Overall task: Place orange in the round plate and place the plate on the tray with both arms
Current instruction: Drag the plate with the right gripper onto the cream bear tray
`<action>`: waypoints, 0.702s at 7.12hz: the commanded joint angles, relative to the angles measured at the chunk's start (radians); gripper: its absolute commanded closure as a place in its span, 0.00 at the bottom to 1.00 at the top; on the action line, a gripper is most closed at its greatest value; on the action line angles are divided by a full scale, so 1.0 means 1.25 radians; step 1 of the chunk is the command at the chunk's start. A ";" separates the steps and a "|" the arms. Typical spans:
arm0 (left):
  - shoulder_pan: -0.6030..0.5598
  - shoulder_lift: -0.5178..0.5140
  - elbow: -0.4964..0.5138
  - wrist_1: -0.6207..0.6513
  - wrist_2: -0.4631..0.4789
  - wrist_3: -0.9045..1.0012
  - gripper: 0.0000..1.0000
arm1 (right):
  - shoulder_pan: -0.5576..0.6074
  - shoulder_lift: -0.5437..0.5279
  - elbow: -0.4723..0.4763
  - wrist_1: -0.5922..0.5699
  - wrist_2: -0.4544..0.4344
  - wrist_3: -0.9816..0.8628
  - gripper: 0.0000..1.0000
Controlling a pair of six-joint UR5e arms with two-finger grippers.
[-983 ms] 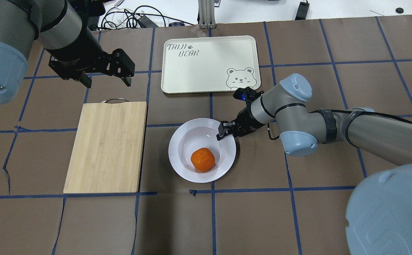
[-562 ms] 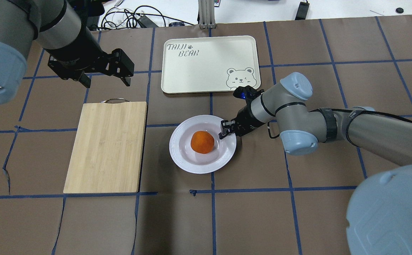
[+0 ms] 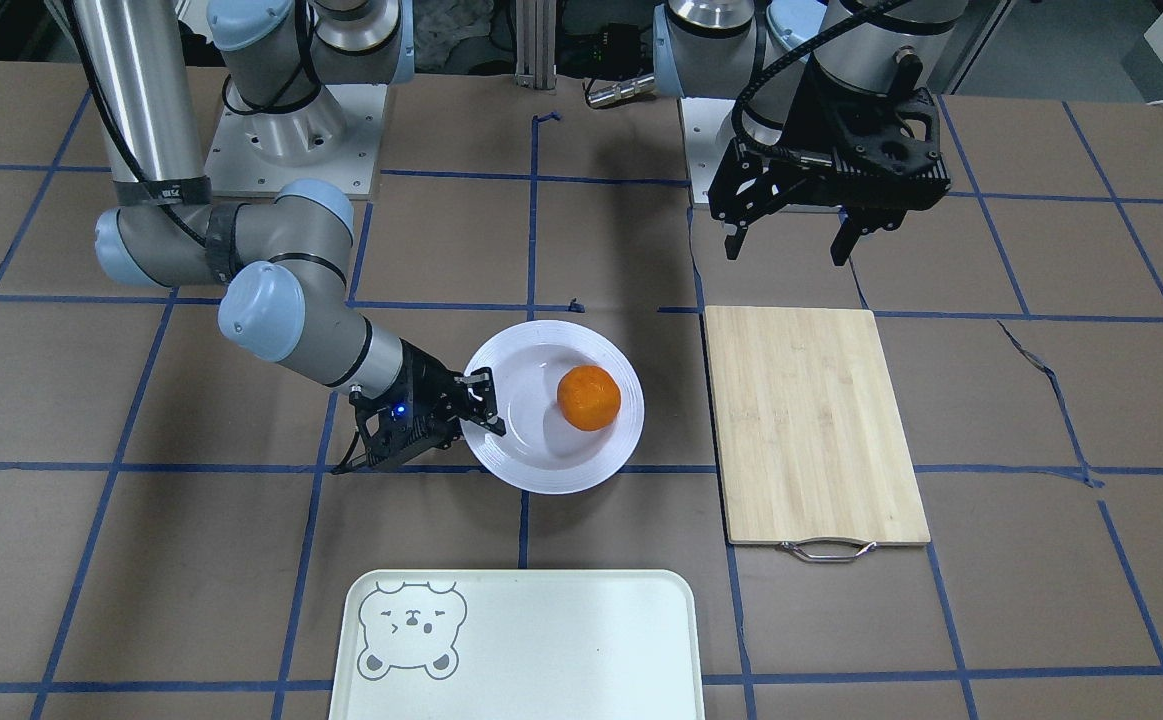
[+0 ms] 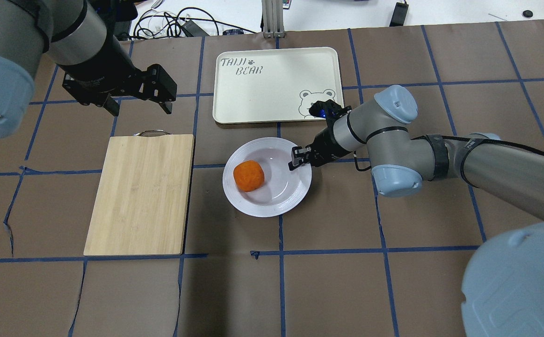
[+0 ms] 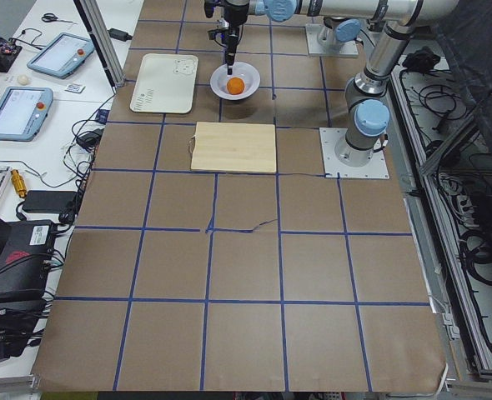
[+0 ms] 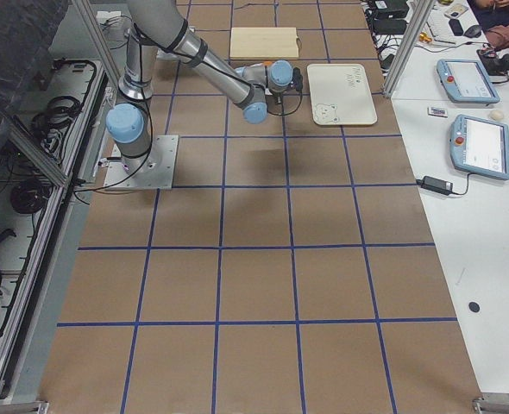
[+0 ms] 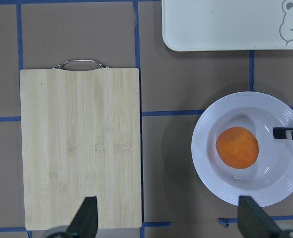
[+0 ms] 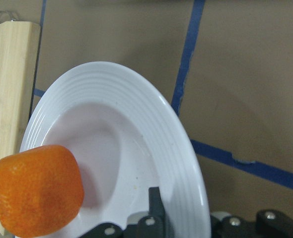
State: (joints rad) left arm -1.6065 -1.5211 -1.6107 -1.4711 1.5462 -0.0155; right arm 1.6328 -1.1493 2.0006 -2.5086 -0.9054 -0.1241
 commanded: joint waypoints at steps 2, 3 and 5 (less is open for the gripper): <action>0.000 0.004 0.000 0.000 0.004 0.000 0.00 | -0.027 0.011 -0.110 -0.003 0.047 0.099 1.00; -0.001 0.006 -0.002 0.000 0.005 0.000 0.00 | -0.032 0.045 -0.171 0.002 0.057 0.156 1.00; 0.002 0.004 -0.002 0.000 -0.002 0.000 0.00 | -0.048 0.167 -0.351 0.003 0.057 0.218 1.00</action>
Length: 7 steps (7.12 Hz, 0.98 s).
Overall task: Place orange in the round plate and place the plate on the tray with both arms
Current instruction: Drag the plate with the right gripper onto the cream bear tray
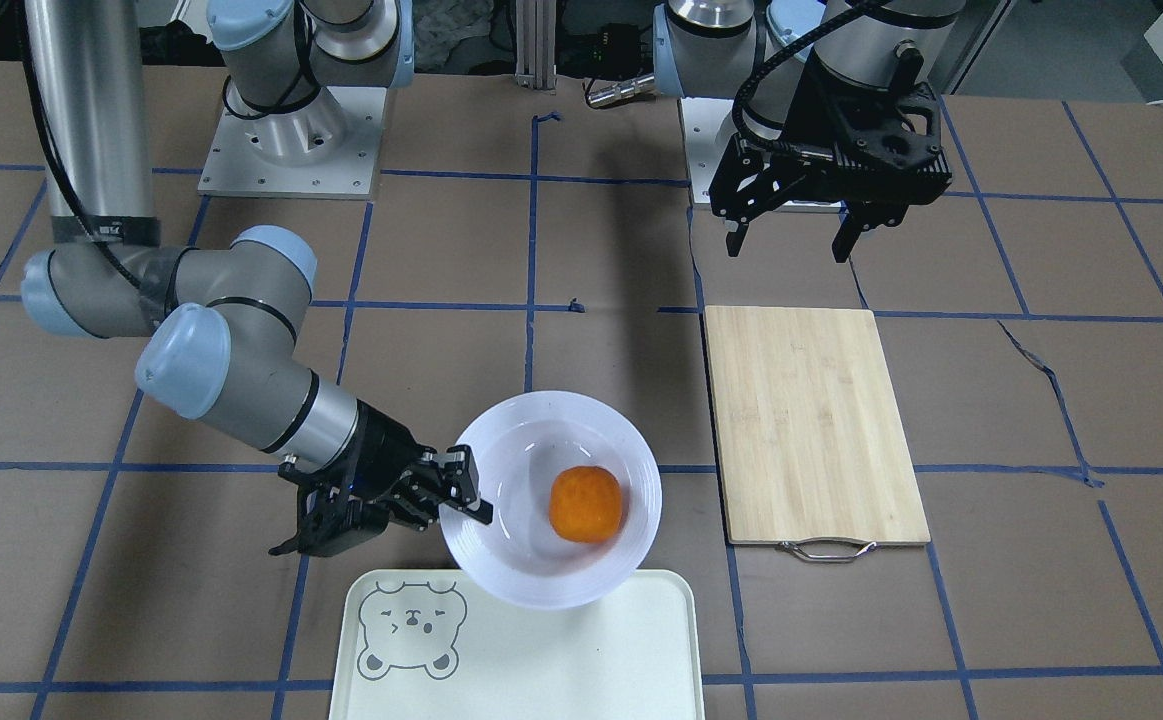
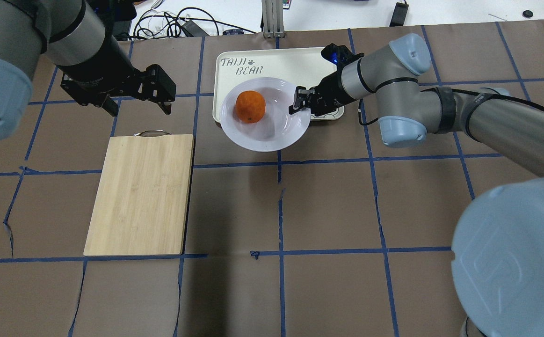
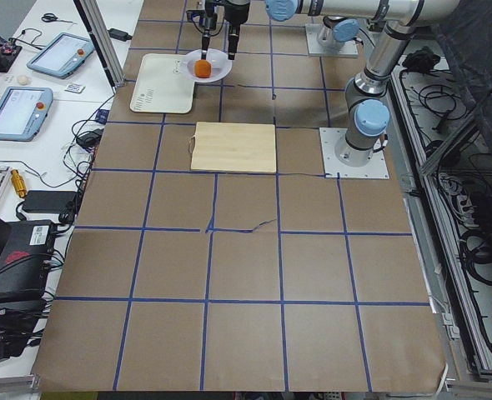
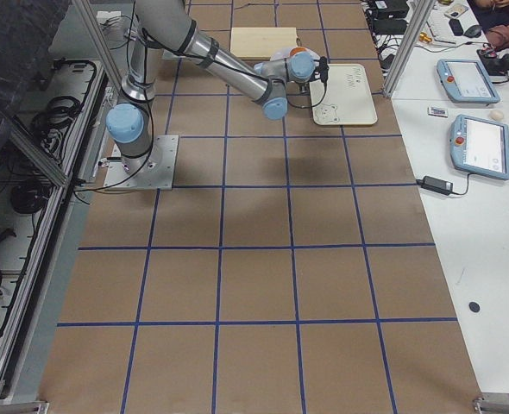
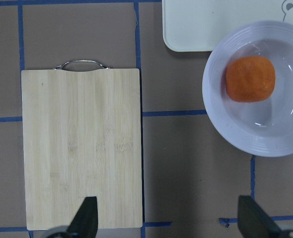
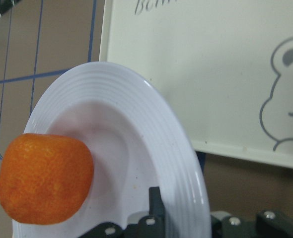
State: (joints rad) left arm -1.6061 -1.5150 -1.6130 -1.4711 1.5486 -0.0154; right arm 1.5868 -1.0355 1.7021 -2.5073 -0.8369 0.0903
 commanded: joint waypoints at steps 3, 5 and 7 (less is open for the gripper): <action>0.001 0.000 -0.001 0.000 -0.006 0.000 0.00 | -0.020 0.251 -0.334 0.031 -0.009 0.071 1.00; 0.001 0.000 -0.002 0.000 -0.007 0.000 0.00 | -0.019 0.277 -0.348 0.031 -0.024 0.070 1.00; 0.001 0.000 -0.002 0.001 -0.007 0.000 0.00 | -0.019 0.279 -0.336 0.033 -0.056 0.069 1.00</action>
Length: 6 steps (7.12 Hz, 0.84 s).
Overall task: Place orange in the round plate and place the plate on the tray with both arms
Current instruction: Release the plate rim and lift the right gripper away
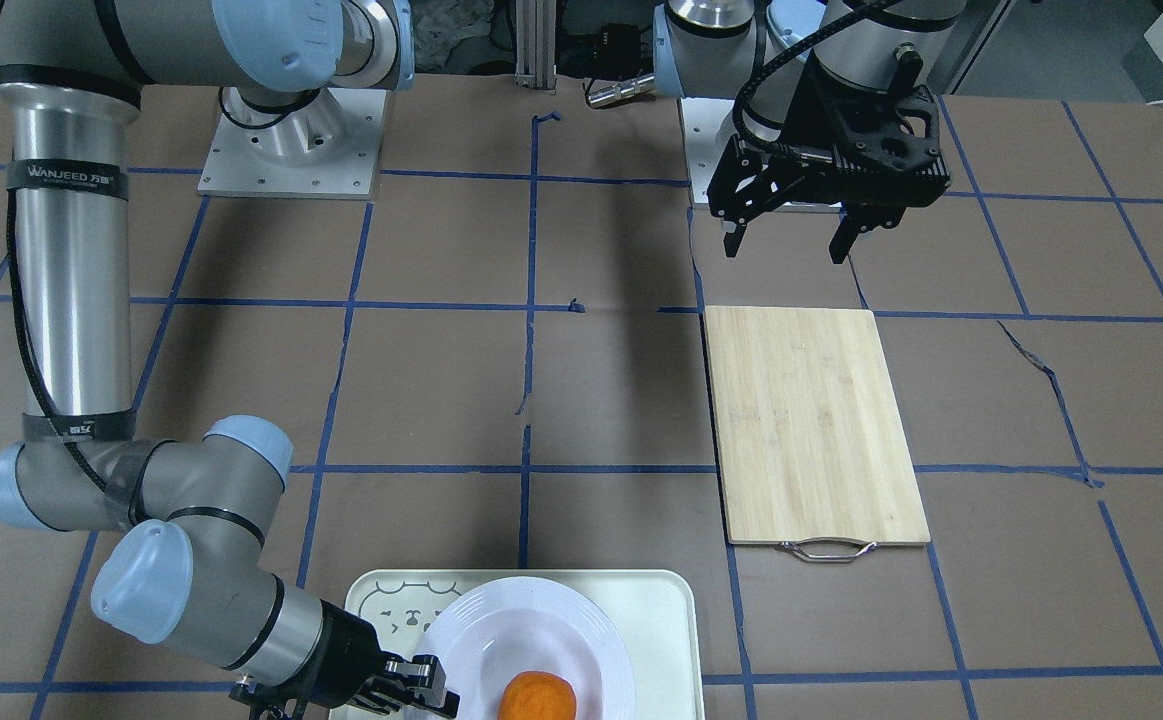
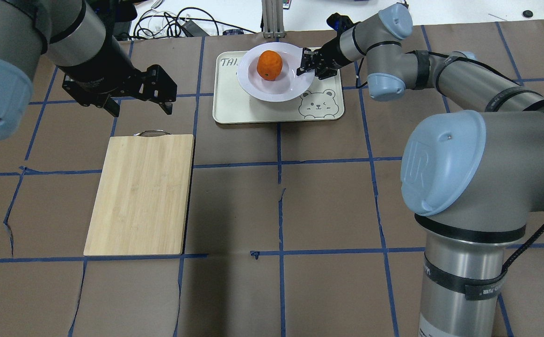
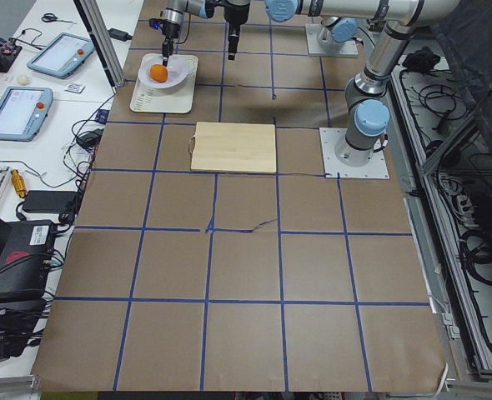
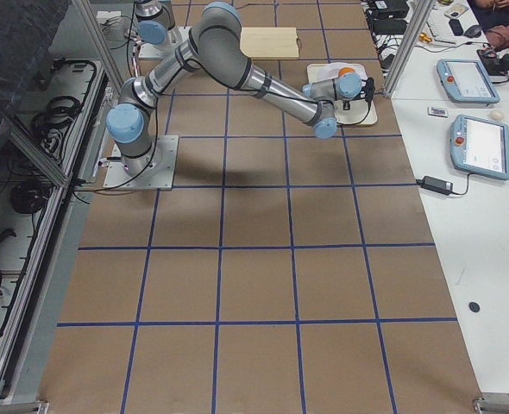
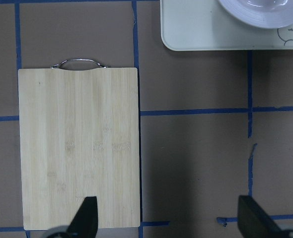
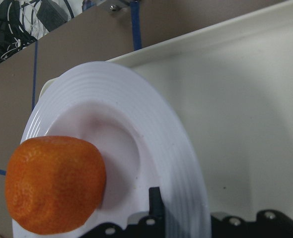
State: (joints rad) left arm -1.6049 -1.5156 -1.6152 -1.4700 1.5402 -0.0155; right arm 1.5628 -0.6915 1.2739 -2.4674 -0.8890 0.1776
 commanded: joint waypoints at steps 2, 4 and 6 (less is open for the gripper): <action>0.000 0.000 0.000 0.000 0.000 0.000 0.00 | 0.000 -0.003 0.019 -0.001 -0.026 -0.001 0.63; 0.000 0.000 0.000 -0.001 0.000 0.000 0.00 | -0.001 -0.008 0.020 -0.001 -0.032 -0.002 0.01; 0.000 0.000 0.000 0.000 0.000 0.000 0.00 | -0.005 -0.026 0.020 -0.001 -0.037 -0.014 0.00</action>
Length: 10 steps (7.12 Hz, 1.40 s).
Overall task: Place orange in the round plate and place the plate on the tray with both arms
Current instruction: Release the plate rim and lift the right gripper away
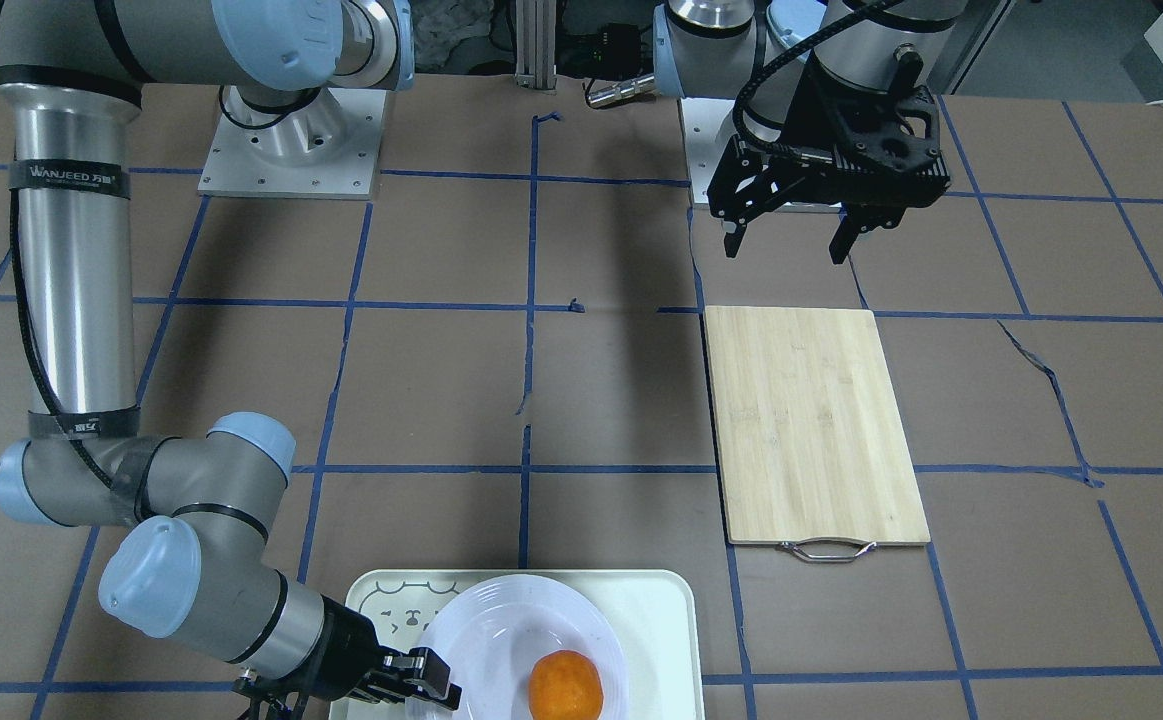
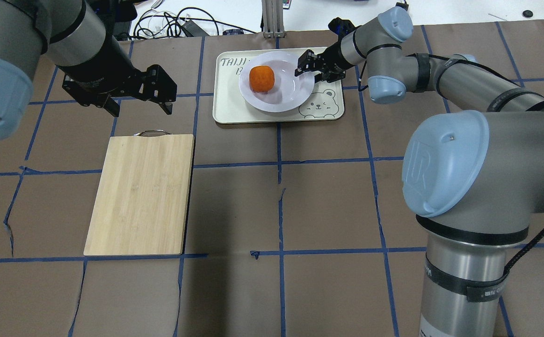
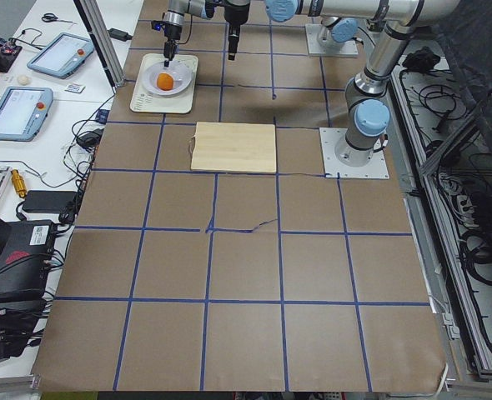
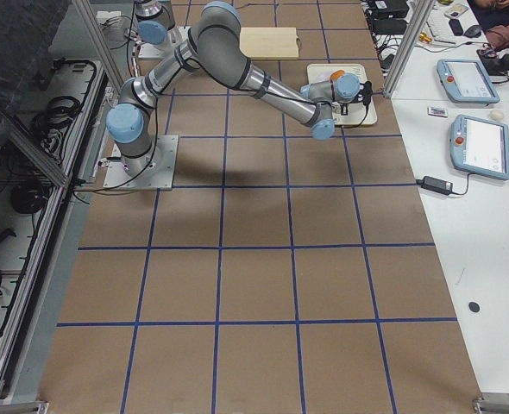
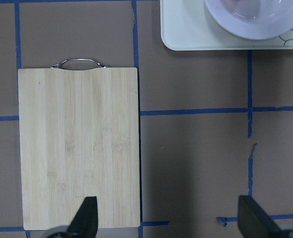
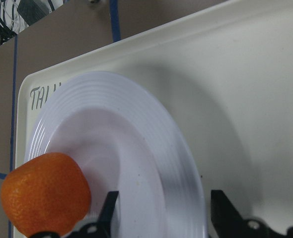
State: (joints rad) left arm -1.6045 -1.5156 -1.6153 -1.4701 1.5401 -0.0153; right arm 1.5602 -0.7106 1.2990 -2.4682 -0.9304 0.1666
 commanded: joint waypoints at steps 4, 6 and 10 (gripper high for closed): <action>0.000 0.000 0.000 0.000 0.000 0.000 0.00 | -0.014 -0.183 0.005 0.295 -0.272 -0.067 0.00; 0.000 0.000 0.000 0.000 -0.001 0.000 0.00 | -0.015 -0.295 0.006 0.511 -0.385 -0.068 0.00; 0.000 0.000 0.000 0.000 0.000 0.000 0.00 | -0.022 -0.504 0.042 0.784 -0.517 -0.067 0.00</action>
State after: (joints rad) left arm -1.6046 -1.5155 -1.6155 -1.4700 1.5399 -0.0153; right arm 1.5383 -1.2643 1.3396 -1.5872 -1.5122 0.0837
